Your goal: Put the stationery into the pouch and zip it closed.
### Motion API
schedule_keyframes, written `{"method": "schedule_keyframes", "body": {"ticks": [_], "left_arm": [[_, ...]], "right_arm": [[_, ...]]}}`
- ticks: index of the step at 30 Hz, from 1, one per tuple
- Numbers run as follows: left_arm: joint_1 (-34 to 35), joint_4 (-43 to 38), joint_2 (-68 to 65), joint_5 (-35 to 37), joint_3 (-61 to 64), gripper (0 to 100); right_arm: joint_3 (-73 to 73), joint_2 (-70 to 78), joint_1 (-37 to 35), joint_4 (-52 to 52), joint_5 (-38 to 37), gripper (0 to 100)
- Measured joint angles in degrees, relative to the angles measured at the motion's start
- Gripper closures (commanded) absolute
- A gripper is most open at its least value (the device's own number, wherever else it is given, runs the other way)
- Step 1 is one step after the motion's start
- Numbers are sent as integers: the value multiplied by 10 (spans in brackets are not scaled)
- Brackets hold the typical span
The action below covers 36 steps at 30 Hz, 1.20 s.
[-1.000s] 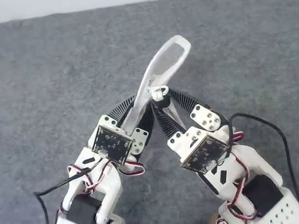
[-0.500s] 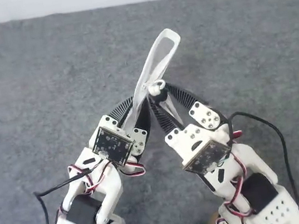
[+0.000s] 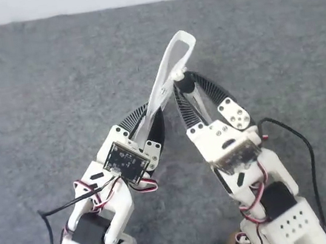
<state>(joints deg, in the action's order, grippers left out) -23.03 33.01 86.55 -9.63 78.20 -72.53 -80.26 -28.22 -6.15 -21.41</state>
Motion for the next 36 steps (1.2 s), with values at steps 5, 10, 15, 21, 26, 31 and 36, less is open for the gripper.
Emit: {"method": "schedule_keyframes", "body": {"ticks": [5, 10, 15, 21, 26, 31, 36], "left_arm": [[0, 0, -2, 0, 0, 991], [0, -4, -4, 0, 0, 991], [0, -4, -4, 0, 0, 991], [0, -4, -4, 0, 0, 991], [0, -4, -4, 0, 0, 991], [0, -4, -4, 0, 0, 991], [0, -4, -4, 0, 0, 991]], "right_arm": [[1, 87, 25, 72, 19, 992], [12, 157, 62, 106, 71, 992], [47, 222, 88, 110, 109, 992], [83, 280, 112, 110, 142, 992], [100, 311, 117, 115, 147, 992], [116, 338, 117, 124, 148, 992], [127, 389, 135, 164, 148, 992]]}}
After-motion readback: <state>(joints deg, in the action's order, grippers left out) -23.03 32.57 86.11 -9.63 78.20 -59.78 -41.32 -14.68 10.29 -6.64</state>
